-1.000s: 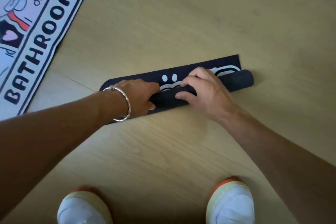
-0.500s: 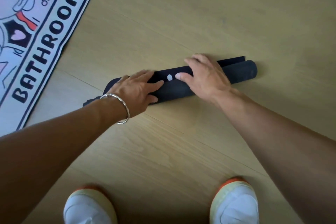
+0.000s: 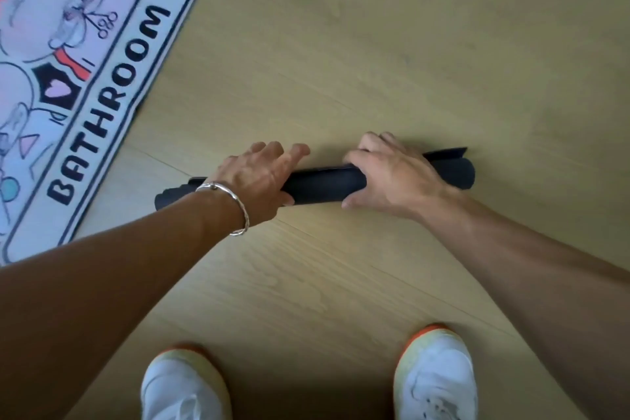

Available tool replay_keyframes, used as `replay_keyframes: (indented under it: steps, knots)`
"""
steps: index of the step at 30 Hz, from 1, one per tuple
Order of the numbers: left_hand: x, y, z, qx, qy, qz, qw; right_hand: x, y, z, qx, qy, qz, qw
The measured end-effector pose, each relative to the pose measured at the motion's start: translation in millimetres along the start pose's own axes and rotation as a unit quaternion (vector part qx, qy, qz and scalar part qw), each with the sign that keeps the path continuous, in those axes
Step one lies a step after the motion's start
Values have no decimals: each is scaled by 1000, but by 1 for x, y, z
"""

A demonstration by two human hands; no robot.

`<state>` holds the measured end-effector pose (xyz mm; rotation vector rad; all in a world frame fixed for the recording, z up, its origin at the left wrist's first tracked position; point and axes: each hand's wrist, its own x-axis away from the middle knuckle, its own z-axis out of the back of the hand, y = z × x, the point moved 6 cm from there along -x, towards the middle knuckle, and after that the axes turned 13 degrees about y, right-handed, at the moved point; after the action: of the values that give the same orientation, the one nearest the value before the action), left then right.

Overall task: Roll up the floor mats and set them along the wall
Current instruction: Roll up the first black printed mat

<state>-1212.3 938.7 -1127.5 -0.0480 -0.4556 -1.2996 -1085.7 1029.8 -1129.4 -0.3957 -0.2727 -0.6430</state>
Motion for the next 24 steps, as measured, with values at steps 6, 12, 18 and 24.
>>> replay_keyframes:
  steps: [6, 12, 18, 24]
  knots:
    - [18, -11, 171, -88, 47, -69, 993, 11, -58, 142, -12, 60, 29, 998]
    - [79, 0, 424, -94, 173, -76, 977, 52, -146, 391, 68, 185, 85, 977]
    - [194, 60, 626, -191, 308, -75, 929, 176, -221, 600, 162, 327, 122, 923]
    - [331, 139, 700, -176, 382, -88, 903, 326, -280, 670, 227, 424, 129, 867]
